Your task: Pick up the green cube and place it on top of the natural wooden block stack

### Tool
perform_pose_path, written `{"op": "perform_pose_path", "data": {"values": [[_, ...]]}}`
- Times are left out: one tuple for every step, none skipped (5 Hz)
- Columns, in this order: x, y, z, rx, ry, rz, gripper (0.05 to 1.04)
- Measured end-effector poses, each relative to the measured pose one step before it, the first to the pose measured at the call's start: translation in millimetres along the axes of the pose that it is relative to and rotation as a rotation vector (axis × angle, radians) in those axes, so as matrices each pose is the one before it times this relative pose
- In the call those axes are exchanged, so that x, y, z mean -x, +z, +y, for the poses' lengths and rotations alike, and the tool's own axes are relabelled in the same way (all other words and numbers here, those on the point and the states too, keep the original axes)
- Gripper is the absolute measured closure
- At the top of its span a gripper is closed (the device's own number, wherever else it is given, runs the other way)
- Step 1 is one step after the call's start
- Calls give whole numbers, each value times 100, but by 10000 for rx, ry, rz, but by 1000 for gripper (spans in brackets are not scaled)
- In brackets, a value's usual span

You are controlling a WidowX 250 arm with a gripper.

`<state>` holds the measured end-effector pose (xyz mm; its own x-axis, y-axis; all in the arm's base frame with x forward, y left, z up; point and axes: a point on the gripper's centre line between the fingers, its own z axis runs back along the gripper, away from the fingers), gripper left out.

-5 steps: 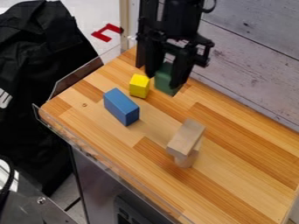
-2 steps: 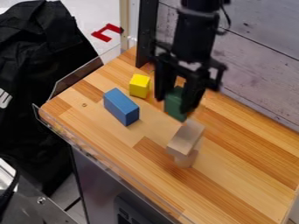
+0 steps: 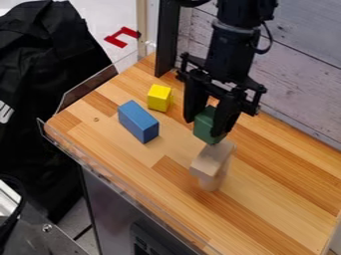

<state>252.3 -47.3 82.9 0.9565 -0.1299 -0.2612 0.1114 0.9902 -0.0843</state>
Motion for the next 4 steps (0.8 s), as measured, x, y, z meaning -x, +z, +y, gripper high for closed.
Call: {"op": "perform_pose_path", "data": {"values": [[81,-51,-129,-31,46,21,536],[270,-257,-327,-38,-79,133,536],[380,-455,-165,44,-14,171,536],[-161,-525,-422,65,-134,116,536]]}}
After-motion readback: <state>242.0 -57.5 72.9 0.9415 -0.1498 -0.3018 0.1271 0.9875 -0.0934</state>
